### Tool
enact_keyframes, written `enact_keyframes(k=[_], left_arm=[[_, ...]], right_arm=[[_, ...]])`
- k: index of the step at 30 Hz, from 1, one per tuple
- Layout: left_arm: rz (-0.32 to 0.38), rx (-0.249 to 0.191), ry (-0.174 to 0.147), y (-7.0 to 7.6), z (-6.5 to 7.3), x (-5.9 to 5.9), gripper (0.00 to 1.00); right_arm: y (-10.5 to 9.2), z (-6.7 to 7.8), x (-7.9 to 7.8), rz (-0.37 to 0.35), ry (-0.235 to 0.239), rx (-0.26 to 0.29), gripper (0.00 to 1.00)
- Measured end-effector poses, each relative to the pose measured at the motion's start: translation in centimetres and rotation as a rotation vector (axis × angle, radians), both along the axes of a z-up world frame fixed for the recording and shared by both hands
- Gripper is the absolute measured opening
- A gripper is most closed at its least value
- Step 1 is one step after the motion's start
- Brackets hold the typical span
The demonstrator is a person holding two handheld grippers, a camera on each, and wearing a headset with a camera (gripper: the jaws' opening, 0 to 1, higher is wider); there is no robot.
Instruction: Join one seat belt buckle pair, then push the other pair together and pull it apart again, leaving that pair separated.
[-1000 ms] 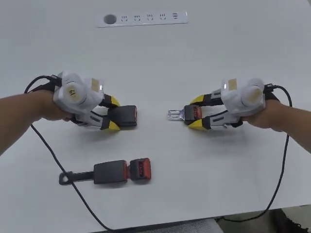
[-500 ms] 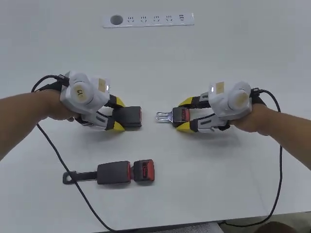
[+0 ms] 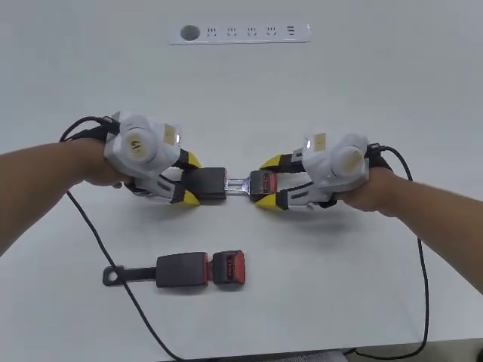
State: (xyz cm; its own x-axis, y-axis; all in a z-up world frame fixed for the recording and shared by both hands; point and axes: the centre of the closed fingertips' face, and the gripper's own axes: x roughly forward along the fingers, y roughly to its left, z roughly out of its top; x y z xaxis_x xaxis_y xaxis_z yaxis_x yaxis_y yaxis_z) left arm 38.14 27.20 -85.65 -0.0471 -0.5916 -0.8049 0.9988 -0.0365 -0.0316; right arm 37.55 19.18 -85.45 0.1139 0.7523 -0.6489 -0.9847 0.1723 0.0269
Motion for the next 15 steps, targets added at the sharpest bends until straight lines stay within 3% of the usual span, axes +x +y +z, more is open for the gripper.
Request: enact_keyframes(k=[6,15], left_arm=[[-0.019,0.007,-0.004,-0.1,0.1,0.0,0.33],[-0.026,0.028,-0.010,-0.1,0.0,0.0,0.33]], right_arm=[[1.3,0.2,0.0,0.000,0.007,0.006,0.36],[1.2,-0.2,0.1,0.000,0.018,-0.014,0.36]])
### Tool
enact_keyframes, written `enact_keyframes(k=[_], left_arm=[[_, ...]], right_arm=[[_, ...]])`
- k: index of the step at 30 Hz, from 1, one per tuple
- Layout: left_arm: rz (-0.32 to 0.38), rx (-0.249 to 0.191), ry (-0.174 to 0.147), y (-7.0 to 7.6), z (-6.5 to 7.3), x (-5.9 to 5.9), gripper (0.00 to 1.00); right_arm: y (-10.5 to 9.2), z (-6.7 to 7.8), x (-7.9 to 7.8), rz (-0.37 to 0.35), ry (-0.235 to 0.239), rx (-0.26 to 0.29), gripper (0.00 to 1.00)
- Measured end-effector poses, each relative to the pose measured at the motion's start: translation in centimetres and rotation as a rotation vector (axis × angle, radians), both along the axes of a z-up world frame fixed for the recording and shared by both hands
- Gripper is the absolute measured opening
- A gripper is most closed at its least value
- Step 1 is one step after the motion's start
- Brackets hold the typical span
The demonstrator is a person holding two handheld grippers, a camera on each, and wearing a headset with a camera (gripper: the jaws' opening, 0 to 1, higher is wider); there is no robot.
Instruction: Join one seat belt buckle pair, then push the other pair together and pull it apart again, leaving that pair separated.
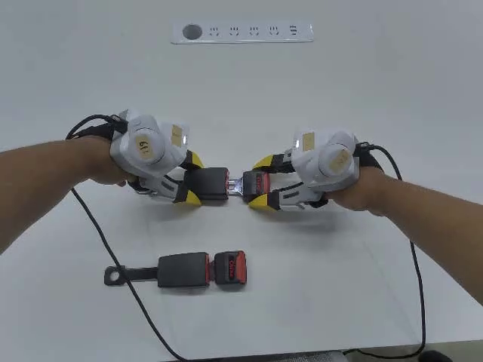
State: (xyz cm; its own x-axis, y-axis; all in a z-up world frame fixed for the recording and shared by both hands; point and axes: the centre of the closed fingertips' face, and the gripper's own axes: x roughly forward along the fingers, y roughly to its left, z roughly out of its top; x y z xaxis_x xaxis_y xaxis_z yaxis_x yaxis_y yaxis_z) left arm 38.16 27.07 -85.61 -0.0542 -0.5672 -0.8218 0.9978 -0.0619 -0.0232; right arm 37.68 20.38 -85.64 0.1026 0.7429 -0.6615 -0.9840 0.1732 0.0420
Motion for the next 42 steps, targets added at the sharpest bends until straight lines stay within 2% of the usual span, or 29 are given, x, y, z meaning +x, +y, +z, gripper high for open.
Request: enact_keyframes(k=[6,10,29,42], left_arm=[[-0.010,0.007,-0.003,0.0,0.0,0.0,0.33],[-0.021,0.017,-0.007,-0.1,-0.1,0.0,0.33],[-0.028,0.020,-0.009,-0.1,-0.1,0.0,0.33],[-0.020,0.007,-0.003,0.0,-0.1,-0.1,0.33]], right_arm=[[0.3,-0.3,0.2,-0.003,0.001,-0.009,0.36],[1.5,-0.3,0.2,-0.016,0.002,0.006,0.35],[1.6,-0.5,0.3,-0.031,0.007,-0.020,0.35],[1.7,-0.5,0.3,-0.029,0.005,-0.021,0.35]])
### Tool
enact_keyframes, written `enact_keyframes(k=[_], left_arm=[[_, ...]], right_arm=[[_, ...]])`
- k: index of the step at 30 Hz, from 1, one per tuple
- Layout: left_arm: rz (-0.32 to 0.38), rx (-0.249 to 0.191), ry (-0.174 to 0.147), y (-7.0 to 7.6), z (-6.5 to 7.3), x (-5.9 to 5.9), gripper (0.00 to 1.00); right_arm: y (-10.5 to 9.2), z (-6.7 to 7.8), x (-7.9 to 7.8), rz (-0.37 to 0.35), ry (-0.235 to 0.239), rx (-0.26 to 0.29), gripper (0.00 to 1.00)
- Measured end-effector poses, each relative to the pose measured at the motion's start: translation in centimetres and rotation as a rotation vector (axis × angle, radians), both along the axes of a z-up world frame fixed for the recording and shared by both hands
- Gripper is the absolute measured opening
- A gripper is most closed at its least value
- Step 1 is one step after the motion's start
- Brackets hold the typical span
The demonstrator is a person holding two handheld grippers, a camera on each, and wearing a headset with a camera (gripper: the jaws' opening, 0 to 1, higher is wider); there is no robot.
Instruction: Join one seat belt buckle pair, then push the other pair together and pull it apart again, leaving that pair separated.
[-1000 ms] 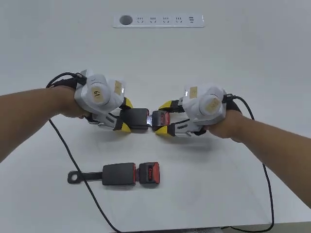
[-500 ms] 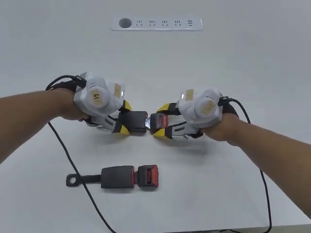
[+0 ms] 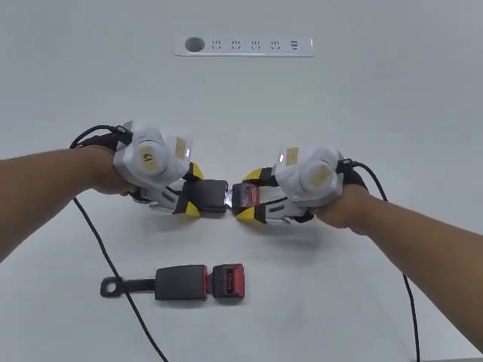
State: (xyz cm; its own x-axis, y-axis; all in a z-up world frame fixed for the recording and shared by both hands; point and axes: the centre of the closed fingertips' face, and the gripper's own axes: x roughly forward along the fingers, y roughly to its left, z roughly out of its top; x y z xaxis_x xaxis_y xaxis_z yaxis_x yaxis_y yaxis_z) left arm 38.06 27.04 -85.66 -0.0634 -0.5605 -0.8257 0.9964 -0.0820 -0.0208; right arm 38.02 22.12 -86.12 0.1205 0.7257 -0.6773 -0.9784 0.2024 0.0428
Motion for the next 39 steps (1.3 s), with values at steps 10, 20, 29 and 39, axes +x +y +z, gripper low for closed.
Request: enact_keyframes(k=[10,20,29,39], left_arm=[[0.006,-0.033,0.008,0.1,0.0,0.0,0.33],[0.018,-0.068,0.017,0.1,0.1,-0.1,0.34],[0.039,-0.101,0.026,0.8,0.2,0.0,0.33],[0.054,-0.106,0.024,0.7,0.3,0.0,0.34]], right_arm=[[0.0,0.0,0.0,0.003,-0.004,0.011,0.36],[-0.2,0.0,0.0,0.010,-0.010,0.017,0.36],[-1.0,0.1,-0.2,-0.010,-0.008,0.053,0.36],[-1.9,0.3,-0.3,-0.015,-0.008,0.059,0.36]])
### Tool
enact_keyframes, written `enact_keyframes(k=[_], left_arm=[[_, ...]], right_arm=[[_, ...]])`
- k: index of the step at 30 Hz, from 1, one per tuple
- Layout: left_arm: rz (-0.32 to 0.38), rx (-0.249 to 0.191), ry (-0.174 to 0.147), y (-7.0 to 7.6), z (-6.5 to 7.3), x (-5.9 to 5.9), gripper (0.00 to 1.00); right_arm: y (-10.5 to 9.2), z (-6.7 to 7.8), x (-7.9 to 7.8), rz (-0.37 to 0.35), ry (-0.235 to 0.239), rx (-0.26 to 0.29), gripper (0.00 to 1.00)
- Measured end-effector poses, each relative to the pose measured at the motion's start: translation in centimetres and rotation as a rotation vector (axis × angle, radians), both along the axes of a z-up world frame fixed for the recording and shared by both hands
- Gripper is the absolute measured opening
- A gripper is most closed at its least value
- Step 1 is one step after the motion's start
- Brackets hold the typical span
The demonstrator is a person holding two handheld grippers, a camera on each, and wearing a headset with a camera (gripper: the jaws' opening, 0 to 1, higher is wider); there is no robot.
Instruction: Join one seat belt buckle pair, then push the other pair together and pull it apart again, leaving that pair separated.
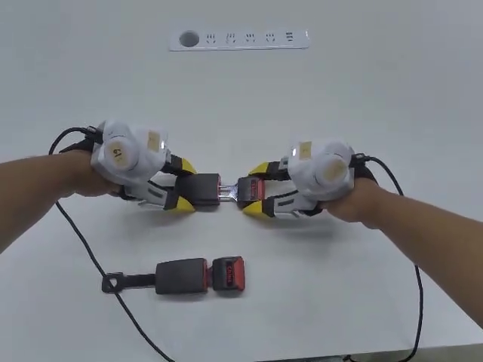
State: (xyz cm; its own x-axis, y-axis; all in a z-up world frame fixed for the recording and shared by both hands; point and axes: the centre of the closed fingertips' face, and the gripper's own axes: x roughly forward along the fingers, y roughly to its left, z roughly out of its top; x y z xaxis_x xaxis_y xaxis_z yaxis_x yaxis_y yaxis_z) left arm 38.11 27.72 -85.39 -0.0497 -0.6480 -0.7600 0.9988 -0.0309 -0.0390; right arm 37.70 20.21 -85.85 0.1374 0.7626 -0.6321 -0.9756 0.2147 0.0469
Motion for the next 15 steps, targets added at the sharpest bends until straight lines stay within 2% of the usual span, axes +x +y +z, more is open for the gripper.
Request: enact_keyframes(k=[15], left_arm=[[0.011,-0.011,0.011,0.0,0.0,0.0,0.34]], right_arm=[[-3.8,-0.1,-0.1,-0.002,-0.006,-0.006,0.36]])
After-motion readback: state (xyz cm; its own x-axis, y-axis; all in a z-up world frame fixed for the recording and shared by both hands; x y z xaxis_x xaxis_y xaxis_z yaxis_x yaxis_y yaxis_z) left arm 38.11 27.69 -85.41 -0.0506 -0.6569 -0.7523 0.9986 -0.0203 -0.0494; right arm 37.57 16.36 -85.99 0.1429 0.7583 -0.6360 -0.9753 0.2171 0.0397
